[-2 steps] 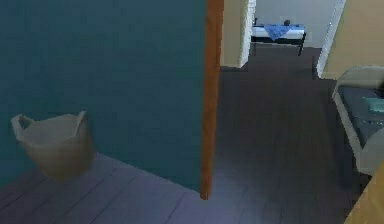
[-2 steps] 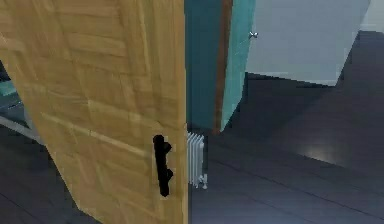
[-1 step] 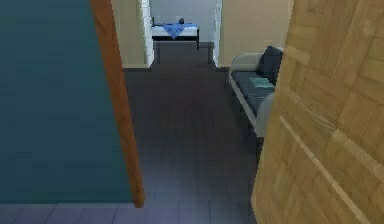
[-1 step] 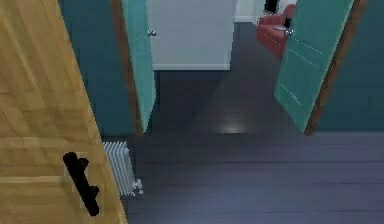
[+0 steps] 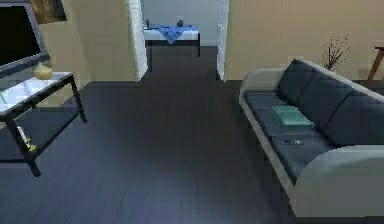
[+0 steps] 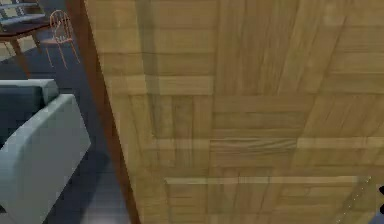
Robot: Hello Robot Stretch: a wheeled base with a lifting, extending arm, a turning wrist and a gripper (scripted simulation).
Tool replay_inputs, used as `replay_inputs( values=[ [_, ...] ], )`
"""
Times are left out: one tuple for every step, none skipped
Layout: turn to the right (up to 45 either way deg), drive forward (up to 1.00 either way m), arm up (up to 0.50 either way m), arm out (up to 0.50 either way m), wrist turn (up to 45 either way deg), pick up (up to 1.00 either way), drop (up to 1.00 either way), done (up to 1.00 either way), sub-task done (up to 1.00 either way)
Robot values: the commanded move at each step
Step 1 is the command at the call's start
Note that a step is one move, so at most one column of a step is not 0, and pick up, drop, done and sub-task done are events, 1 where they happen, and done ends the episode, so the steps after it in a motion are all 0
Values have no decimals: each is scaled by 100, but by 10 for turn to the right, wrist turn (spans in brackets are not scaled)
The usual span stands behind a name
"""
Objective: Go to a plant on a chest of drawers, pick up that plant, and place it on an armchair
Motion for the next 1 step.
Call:
replay_inputs(
  values=[
    [0,100,0,0,0,0,0,0,0]
  ],
)
